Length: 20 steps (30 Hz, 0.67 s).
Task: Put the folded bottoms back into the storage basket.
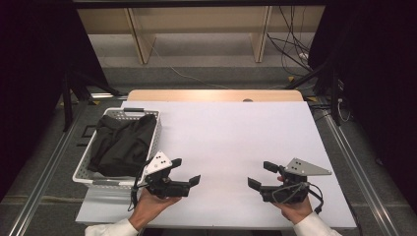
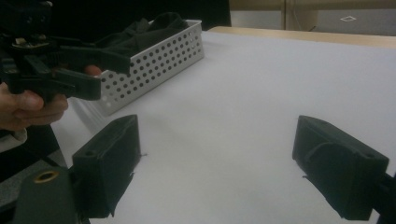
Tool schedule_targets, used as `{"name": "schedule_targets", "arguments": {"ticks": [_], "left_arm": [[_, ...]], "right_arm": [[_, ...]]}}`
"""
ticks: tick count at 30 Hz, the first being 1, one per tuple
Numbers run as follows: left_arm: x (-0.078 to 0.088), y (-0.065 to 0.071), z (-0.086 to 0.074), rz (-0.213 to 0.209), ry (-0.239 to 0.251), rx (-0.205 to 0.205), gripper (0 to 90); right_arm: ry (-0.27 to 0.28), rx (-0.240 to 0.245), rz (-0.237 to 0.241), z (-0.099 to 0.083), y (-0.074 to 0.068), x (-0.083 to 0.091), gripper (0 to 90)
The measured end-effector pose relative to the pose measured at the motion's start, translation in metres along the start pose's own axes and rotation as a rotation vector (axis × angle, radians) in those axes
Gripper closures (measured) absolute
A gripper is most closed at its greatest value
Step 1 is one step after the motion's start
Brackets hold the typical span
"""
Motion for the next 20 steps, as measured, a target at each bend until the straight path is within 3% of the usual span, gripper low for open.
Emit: {"name": "schedule_targets", "arguments": {"ticks": [5, 20], "left_arm": [[0.0047, -0.0059, 0.0051, 0.008, 0.046, 0.023, 10.5], [0.0054, -0.0084, 0.0055, 0.018, 0.048, 0.017, 10.1]], "right_arm": [[0.017, 0.006, 0.0, 0.0019, -0.0018, 0.0007, 16.1], [0.039, 0.002, -0.02, 0.0041, 0.0009, 0.002, 16.2]]}}
Point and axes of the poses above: each handheld gripper's, and its own axes: x roughly backward along the jaws, z roughly out of its top, y roughly to its right, the point moved 7 cm from there along -x, roughly forward along the jaws, and after that the axes turned 6 degrees about -z, right-handed, at the moved point
